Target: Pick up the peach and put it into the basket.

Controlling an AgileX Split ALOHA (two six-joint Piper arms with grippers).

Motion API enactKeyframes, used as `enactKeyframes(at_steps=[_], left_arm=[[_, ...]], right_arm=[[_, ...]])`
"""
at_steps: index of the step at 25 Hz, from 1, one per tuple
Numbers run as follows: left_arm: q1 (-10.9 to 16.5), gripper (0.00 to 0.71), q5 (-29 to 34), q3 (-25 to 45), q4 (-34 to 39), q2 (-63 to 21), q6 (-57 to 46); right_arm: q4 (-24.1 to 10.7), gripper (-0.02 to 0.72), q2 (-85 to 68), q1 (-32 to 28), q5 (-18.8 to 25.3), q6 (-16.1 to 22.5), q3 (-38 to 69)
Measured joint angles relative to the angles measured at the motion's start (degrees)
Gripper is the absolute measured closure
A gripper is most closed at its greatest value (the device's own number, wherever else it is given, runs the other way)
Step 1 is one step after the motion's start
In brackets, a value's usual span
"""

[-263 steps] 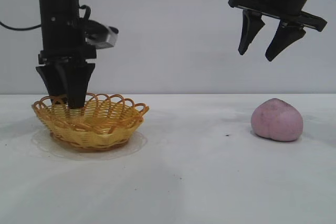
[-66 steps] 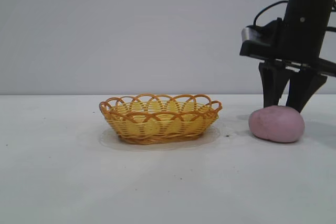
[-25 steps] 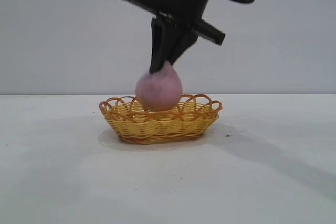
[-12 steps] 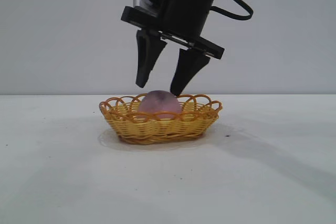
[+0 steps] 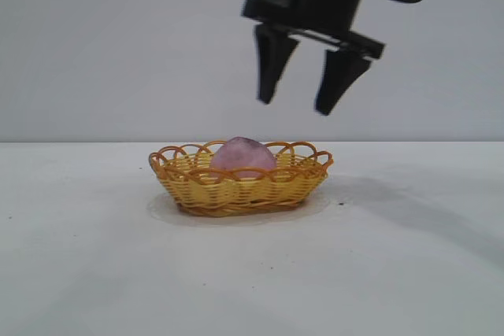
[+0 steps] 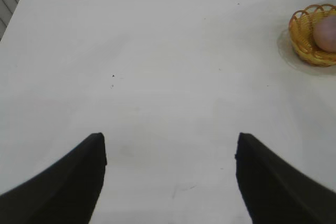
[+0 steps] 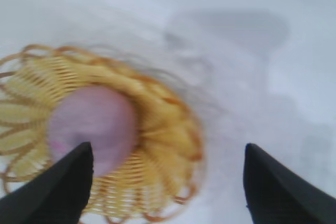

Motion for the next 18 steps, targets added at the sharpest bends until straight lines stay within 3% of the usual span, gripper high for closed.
enactKeyframes(at_steps=[8,12,18], left_arm=[[0.00,0.249,0.00,0.00,0.00,0.00,0.00],[0.00,0.249,0.00,0.00,0.00,0.00,0.00],[0.00,0.249,0.00,0.00,0.00,0.00,0.00]], right_arm=[[-1.89,0.192,-0.81,-12.59,5.09,0.00,0.00],[-4.57,0.192,-0.80,-17.46,8.17,0.00,0.00],[-10.12,0.192,-2.74,-20.43,9.05,0.12,0.00]])
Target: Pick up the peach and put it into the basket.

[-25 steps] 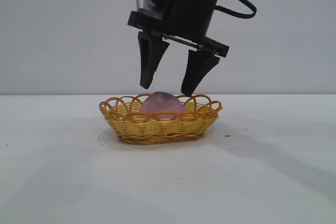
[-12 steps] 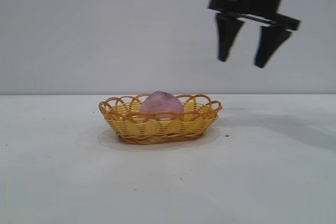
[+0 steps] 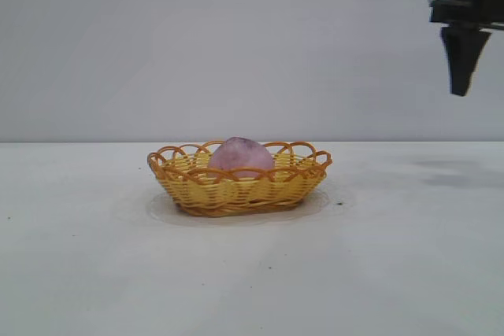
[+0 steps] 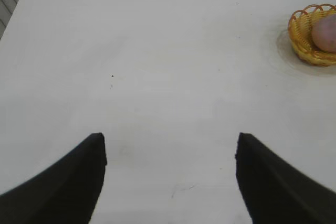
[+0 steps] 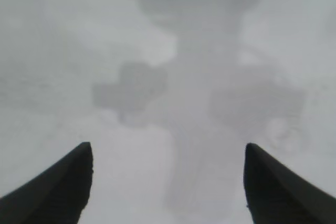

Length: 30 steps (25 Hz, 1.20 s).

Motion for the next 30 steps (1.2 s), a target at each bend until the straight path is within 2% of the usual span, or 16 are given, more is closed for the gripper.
enactKeyframes(at_steps=[1,3,7,8,18,30], left_arm=[[0.00,0.249,0.00,0.00,0.00,0.00,0.00],[0.00,0.249,0.00,0.00,0.00,0.00,0.00],[0.00,0.249,0.00,0.00,0.00,0.00,0.00],[0.00,0.249,0.00,0.00,0.00,0.00,0.00],[0.00,0.249,0.00,0.00,0.00,0.00,0.00],[0.00,0.249,0.00,0.00,0.00,0.00,0.00]], right_arm=[[-0.77,0.192,-0.72,-0.10,0.00,0.00,0.00],[-1.71,0.267,-2.17,-0.10,0.13,0.00,0.00],[-1.92,0.267,-4.59,0.01,0.25,0.24,0.10],[-1.92,0.307,-5.32,0.01,0.35,0.77,0.34],[-3.03,0.293,-21.74,0.01,0.68,1.80,9.08],[-3.47,0.293,-45.44,-0.10,1.12,1.92,27.73]])
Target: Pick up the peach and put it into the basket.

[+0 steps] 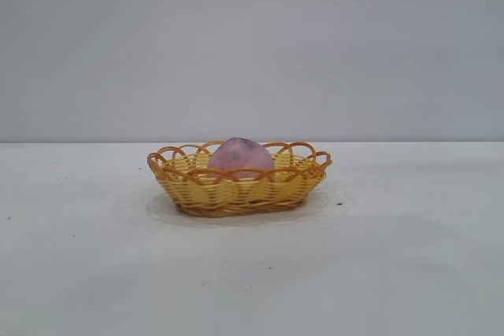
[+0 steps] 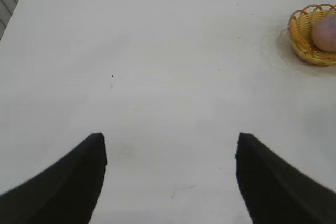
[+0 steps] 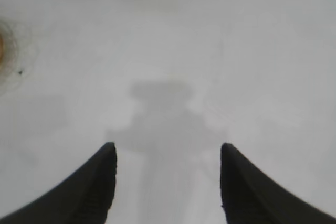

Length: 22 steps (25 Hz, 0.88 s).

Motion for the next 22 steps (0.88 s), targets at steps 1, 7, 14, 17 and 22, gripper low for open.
enactKeyframes(at_steps=[1,7,14,17,22], left_arm=[[0.00,0.249,0.00,0.00,0.00,0.00,0.00],[0.00,0.249,0.00,0.00,0.00,0.00,0.00],[0.00,0.249,0.00,0.00,0.00,0.00,0.00],[0.00,0.249,0.00,0.00,0.00,0.00,0.00],[0.00,0.249,0.00,0.00,0.00,0.00,0.00]], right_arm=[[0.10,0.293,-1.78,0.00,0.13,0.00,2.05],[0.47,0.293,-16.52,0.00,-1.19,0.09,13.76],[0.59,0.293,-34.30,0.00,-4.13,0.09,27.35],[0.59,0.293,-41.99,0.00,-4.63,0.09,32.32],[0.39,0.293,-54.05,0.00,-4.63,0.09,39.49]])
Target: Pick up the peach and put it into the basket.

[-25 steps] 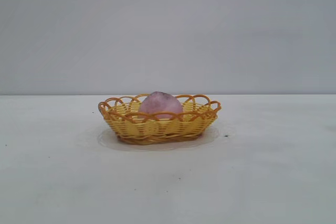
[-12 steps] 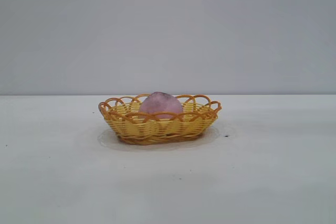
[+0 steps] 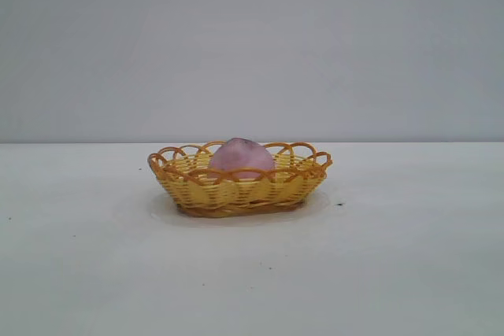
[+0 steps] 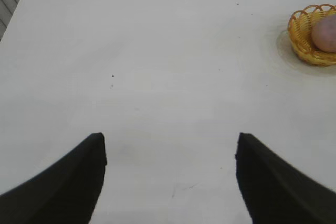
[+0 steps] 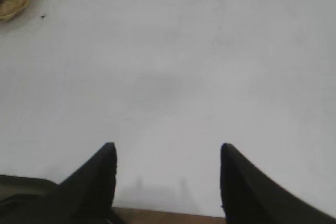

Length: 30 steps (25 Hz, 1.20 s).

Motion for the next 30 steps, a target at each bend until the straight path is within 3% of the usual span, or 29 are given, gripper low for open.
enactKeyframes(at_steps=[4,14,18,22,30], left_arm=[[0.00,0.249,0.00,0.00,0.00,0.00,0.00],[0.00,0.249,0.00,0.00,0.00,0.00,0.00],[0.00,0.249,0.00,0.00,0.00,0.00,0.00],[0.00,0.249,0.00,0.00,0.00,0.00,0.00],[0.00,0.249,0.00,0.00,0.00,0.00,0.00]], right_arm=[[0.48,0.293,-7.08,0.00,-0.55,0.00,5.30],[0.96,0.293,-20.60,0.00,-1.28,0.75,5.88],[0.83,0.293,-20.71,0.10,-1.28,4.26,5.88],[-1.89,0.293,-20.71,0.10,-1.28,9.42,5.88],[-2.43,0.293,-20.71,3.18,-1.28,10.17,5.88]])
